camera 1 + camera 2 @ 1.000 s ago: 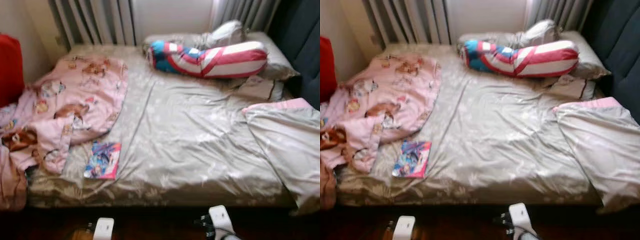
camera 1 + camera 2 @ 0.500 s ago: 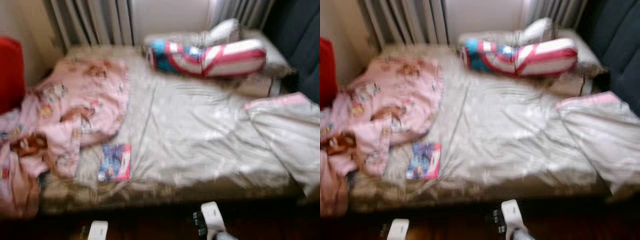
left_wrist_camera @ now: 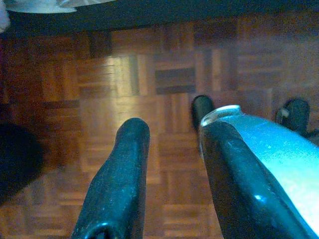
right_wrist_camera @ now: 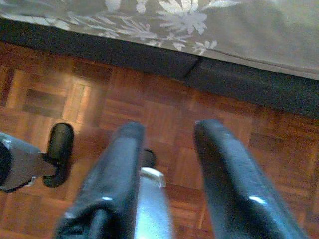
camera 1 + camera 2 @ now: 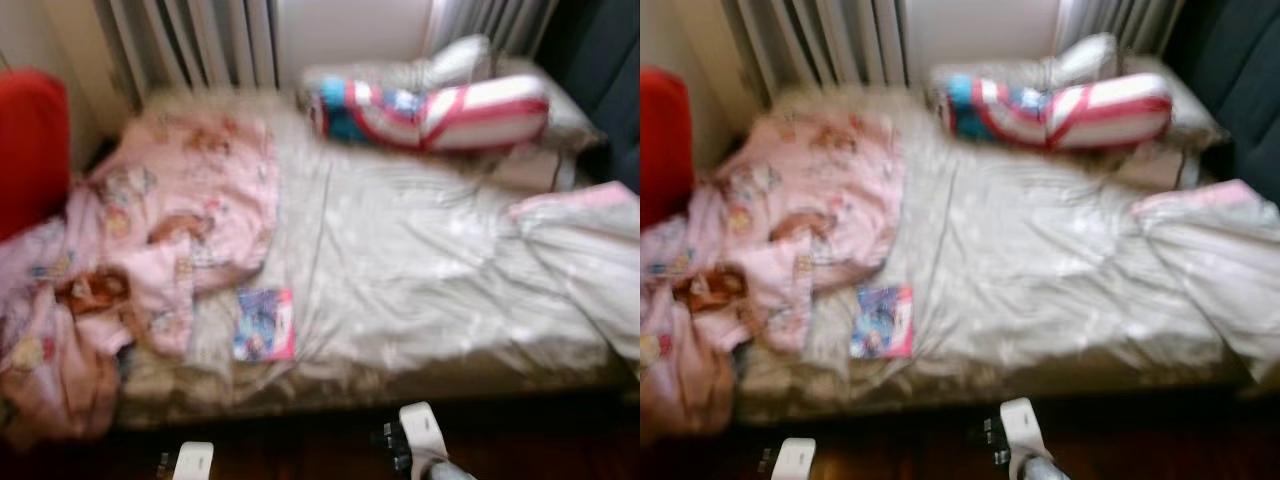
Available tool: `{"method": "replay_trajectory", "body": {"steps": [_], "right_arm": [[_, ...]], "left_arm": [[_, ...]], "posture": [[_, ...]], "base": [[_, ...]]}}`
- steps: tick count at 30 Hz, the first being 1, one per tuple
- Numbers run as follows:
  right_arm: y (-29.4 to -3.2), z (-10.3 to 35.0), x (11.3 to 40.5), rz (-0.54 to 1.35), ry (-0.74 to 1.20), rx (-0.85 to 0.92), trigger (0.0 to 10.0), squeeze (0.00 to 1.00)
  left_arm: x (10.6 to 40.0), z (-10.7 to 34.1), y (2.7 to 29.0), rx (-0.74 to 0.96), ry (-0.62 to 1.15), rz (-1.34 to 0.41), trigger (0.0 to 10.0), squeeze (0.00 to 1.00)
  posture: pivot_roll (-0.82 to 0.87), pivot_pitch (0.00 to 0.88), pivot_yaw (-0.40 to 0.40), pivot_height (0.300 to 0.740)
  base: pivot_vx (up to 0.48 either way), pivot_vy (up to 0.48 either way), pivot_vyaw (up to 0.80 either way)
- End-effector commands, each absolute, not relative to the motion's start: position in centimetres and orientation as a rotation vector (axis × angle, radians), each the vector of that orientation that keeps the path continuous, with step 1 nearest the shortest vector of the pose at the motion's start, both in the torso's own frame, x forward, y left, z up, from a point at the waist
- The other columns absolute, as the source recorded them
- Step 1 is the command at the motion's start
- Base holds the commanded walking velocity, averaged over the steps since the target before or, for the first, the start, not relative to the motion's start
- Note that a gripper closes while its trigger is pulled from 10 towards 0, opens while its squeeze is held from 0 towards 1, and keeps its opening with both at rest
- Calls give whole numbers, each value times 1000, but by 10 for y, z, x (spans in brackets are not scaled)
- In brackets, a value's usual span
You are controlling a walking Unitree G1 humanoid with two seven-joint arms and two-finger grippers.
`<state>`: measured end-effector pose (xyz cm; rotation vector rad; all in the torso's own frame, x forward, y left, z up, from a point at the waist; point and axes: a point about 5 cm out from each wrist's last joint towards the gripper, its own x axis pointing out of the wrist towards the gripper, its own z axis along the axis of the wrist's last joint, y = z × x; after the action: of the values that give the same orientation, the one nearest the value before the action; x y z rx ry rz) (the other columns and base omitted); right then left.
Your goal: Clean up the room
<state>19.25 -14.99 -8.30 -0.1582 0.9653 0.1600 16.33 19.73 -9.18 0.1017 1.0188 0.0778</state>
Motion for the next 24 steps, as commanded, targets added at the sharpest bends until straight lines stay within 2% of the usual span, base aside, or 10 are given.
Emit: {"method": "replay_trajectory", "body": {"steps": [1, 24], "right_arm": [[-154, -86, 187, 149, 986, -158, 10000, 0], [-154, -86, 187, 145, 986, -153, 10000, 0]], "left_arm": [[158, -95, 193, 94, 1046, 72, 10000, 0], [157, -95, 193, 90, 1048, 73, 10000, 0]], "posture": [[-68, 42, -28, 740], [-70, 48, -29, 740]], "base": [[0, 341, 0], [0, 343, 0]]}}
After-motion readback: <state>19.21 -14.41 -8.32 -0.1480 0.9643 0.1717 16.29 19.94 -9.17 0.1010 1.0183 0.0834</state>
